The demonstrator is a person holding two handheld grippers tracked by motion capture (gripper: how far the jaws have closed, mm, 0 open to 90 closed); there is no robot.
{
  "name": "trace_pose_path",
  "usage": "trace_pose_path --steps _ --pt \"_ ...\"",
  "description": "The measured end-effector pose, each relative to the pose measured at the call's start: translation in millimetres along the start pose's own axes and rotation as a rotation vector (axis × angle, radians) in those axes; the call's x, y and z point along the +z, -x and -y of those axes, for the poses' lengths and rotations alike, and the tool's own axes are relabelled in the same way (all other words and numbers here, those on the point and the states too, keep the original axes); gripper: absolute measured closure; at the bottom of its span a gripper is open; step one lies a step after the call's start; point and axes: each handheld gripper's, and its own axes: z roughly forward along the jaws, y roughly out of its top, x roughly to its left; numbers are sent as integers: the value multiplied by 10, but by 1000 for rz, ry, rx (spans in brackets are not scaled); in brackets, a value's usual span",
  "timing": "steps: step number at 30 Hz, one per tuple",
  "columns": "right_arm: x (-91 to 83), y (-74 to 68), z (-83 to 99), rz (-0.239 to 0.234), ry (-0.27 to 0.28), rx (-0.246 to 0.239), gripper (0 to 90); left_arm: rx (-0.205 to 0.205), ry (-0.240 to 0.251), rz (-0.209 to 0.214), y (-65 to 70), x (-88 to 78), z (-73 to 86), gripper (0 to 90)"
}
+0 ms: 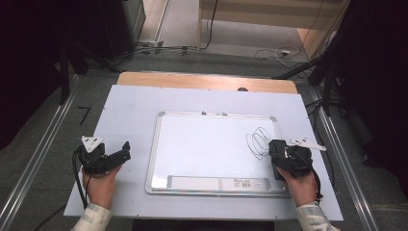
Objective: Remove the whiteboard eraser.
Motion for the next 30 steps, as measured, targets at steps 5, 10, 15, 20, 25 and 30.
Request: trace_pose_path --steps 5,10,15,20,25,30 --pt "53 -12 -50 -3 2 -10 343 -1 0 0 -2 2 0 63" --pt "125 -28 -126 -8 -2 -16 343 -1 0 1 0 10 -1 63" --pt "199 -43 -197 -6 -4 -21 343 0 -4 0 -8 5 -1 63" --pt "226 -54 -221 -8 -5 -25 343 -3 -5 3 -14 7 0 63" --pt "233 -48 -237 -10 -1 -23 343 -4 -5 3 -13 6 0 63" --pt "248 -50 -252 -14 0 -24 343 -2 -9 3 -12 9 0 63"
